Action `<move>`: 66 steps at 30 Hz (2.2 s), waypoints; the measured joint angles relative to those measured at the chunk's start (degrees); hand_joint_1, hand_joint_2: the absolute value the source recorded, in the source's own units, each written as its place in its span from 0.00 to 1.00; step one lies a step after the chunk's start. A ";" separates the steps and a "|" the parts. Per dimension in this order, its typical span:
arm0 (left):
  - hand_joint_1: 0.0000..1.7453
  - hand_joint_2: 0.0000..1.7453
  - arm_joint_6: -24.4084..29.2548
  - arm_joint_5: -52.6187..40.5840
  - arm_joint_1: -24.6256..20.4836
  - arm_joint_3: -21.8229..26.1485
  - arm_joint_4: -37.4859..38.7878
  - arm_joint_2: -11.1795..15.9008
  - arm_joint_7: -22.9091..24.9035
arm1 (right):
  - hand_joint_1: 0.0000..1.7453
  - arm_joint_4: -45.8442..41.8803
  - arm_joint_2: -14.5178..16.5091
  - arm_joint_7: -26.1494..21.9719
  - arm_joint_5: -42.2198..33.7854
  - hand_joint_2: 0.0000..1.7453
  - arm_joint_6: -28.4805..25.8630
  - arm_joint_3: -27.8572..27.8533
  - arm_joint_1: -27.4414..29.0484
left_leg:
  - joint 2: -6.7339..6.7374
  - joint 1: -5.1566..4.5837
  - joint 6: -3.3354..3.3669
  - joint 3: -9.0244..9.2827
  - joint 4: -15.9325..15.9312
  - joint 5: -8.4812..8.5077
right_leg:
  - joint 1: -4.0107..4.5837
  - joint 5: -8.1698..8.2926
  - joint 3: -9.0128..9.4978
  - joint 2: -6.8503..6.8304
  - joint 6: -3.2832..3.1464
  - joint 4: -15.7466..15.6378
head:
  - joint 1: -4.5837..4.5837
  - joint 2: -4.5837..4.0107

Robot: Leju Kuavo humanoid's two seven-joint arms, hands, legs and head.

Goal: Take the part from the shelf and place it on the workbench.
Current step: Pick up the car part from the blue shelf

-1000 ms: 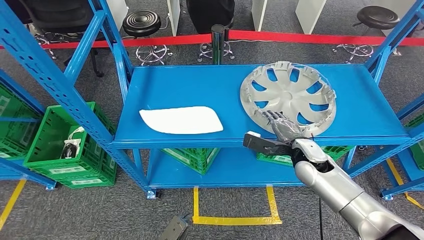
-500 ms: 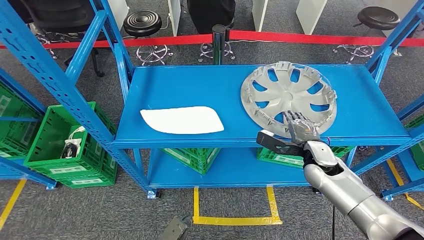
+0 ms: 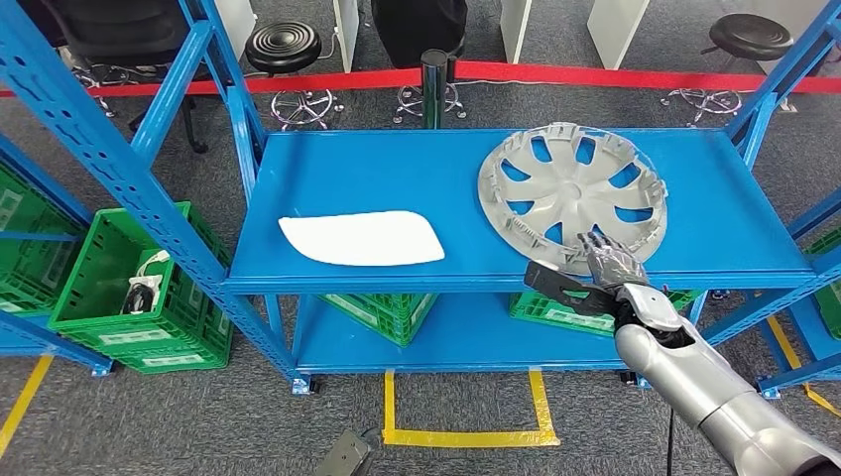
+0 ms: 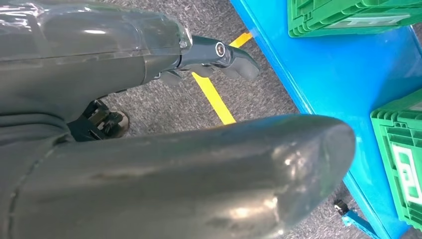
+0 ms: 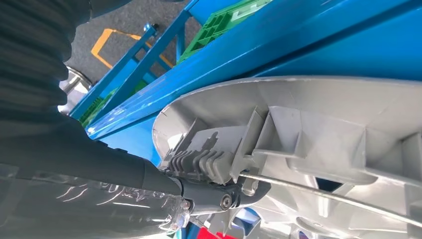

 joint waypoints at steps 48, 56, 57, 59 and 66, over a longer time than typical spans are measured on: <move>0.00 0.00 1.09 1.69 1.02 0.02 -0.26 0.25 -5.63 | 1.00 -17.55 -4.05 -12.32 -21.14 1.00 -18.99 -10.64 10.44 | 0.37 0.01 0.33 0.34 0.04 -0.20 | -0.02 -0.10 0.79 -0.22 0.21 -0.22 | -0.01 0.00; 0.00 0.00 1.98 2.15 1.46 0.02 -0.29 -0.72 -7.48 | 1.00 -43.33 -4.76 -10.69 -37.26 1.00 -29.16 -26.66 8.44 | 0.71 -0.16 0.42 0.40 0.04 -0.25 | -0.18 -0.12 0.68 -0.03 0.23 -0.16 | 0.07 0.00; 0.00 0.00 2.07 2.15 1.48 0.02 -0.30 -0.94 -7.56 | 1.00 -46.24 -5.20 -9.99 -38.52 1.00 -29.11 -28.48 7.50 | 0.71 -0.17 0.44 0.42 0.04 -0.26 | -0.19 -0.12 0.68 0.02 0.23 -0.17 | 0.07 0.00; 0.00 0.00 2.20 2.16 1.47 0.02 -0.32 -1.39 -7.67 | 1.00 -51.31 -6.14 -9.02 -40.52 1.00 -28.94 -31.47 5.87 | 0.68 -0.18 0.50 0.45 0.04 -0.30 | -0.19 -0.12 0.68 0.07 0.23 -0.19 | 0.08 0.00; 0.00 1.00 3.22 1.75 1.02 0.09 -0.39 -2.42 -9.24 | 1.00 -64.85 -7.08 -9.75 -46.01 1.00 -30.27 -35.64 1.91 | 0.34 -0.18 0.54 0.45 0.05 -0.33 | -0.18 -0.11 0.69 0.10 0.24 -0.21 | 0.10 0.00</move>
